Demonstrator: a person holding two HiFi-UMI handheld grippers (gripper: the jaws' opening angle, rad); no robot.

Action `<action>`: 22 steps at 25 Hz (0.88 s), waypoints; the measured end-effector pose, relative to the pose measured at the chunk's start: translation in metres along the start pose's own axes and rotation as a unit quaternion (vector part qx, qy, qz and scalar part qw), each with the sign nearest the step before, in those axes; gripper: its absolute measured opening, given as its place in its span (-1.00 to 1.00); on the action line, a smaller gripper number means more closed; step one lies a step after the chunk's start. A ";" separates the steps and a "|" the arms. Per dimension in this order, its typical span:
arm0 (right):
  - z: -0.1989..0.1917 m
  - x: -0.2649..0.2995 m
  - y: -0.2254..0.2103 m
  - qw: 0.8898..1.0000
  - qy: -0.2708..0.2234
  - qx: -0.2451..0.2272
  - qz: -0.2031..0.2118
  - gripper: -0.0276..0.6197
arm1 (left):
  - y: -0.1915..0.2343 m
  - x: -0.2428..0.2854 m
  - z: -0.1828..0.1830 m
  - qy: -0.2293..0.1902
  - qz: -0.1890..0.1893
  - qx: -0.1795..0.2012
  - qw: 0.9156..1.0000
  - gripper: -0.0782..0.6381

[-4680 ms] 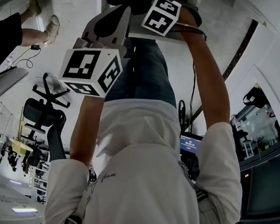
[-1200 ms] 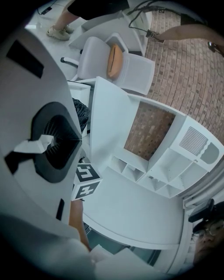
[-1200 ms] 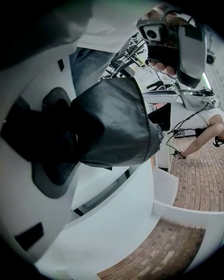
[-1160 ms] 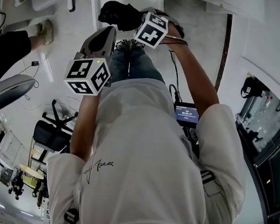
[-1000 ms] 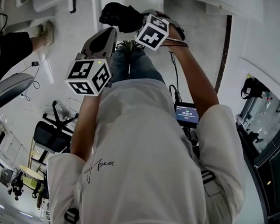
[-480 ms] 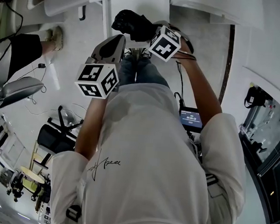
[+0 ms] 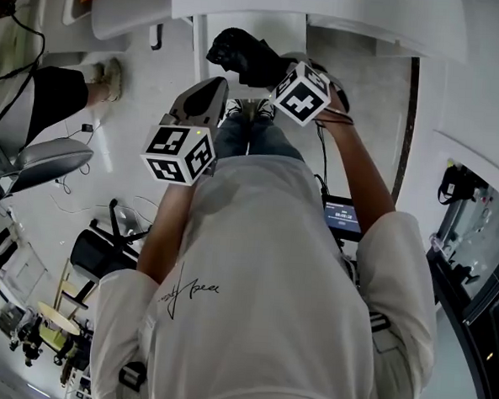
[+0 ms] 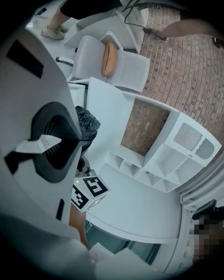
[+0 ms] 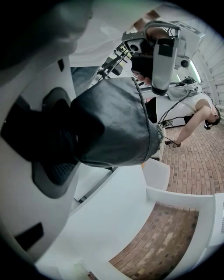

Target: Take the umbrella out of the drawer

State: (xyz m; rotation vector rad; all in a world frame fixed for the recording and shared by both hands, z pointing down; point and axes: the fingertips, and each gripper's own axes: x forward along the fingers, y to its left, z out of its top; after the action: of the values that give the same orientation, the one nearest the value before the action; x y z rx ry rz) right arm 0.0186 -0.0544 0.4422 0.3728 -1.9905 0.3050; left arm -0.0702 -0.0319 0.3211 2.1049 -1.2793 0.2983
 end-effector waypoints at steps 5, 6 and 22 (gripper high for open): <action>0.006 -0.008 0.003 1.000 -0.009 0.008 -0.001 -0.15 | 0.002 -0.006 0.005 -0.005 -0.004 0.000 1.000 -0.73; 0.007 -0.010 0.003 1.000 -0.009 0.008 -0.003 -0.15 | 0.003 -0.007 0.006 -0.006 -0.005 0.000 1.000 -0.73; 0.023 -0.044 0.006 1.000 -0.026 0.012 -0.011 -0.15 | 0.002 -0.015 0.036 -0.031 -0.017 0.005 0.999 -0.73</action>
State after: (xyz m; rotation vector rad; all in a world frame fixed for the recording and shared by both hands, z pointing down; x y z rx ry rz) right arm 0.0150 -0.0519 0.3921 0.4215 -2.0346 0.3093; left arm -0.0840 -0.0448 0.2873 2.1572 -1.2785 0.2267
